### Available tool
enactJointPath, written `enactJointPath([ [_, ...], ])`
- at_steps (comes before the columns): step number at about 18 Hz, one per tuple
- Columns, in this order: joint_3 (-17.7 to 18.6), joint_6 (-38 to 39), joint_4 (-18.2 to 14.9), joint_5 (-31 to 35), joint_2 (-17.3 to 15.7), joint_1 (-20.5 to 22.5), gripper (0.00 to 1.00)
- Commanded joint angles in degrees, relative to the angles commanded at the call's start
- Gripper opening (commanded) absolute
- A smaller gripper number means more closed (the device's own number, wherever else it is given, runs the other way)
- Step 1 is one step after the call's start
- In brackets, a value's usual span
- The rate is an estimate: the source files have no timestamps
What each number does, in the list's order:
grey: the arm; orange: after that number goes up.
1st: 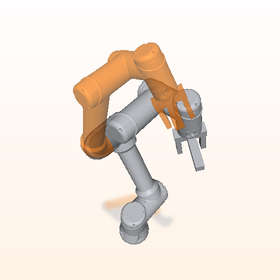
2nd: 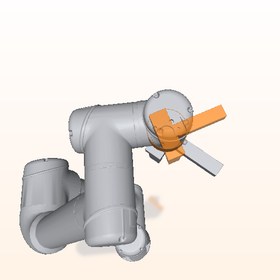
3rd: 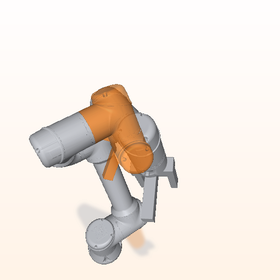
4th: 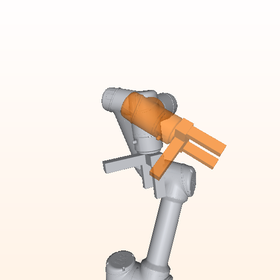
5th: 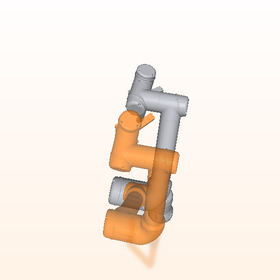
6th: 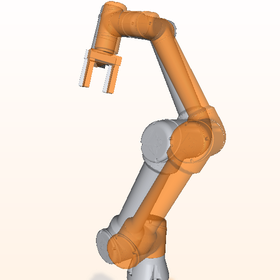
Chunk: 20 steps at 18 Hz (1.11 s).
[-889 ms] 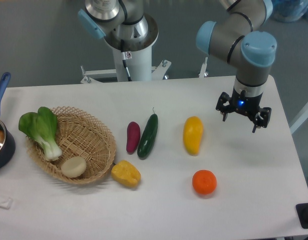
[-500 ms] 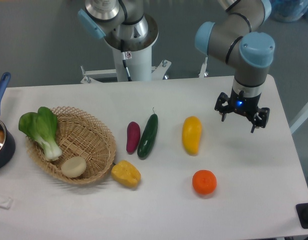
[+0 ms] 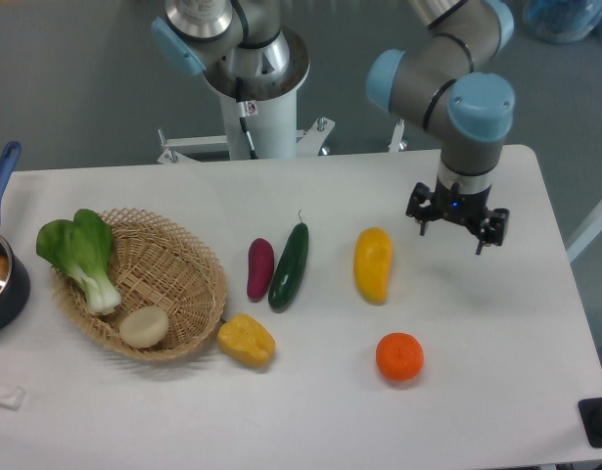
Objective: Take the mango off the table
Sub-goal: 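Move the open gripper toward the yellow mango and lower over it, then close the gripper around the top of the yellow mango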
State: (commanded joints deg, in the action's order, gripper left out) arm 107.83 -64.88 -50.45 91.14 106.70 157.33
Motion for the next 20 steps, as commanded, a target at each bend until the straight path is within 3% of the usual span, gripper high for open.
enactJointPath([
  [5, 3.0, 7.6, -0.2, -0.2, -0.5, -2.3, 1.0],
  [8, 3.1, 13.5, -0.2, 0.0, 1.0, -4.7, 1.0],
  [16, 3.9, 16.1, 0.1, 0.3, 3.2, -6.1, 1.0],
  [20, 4.0, 16.5, 0.6, 3.7, 4.4, -6.9, 1.0],
])
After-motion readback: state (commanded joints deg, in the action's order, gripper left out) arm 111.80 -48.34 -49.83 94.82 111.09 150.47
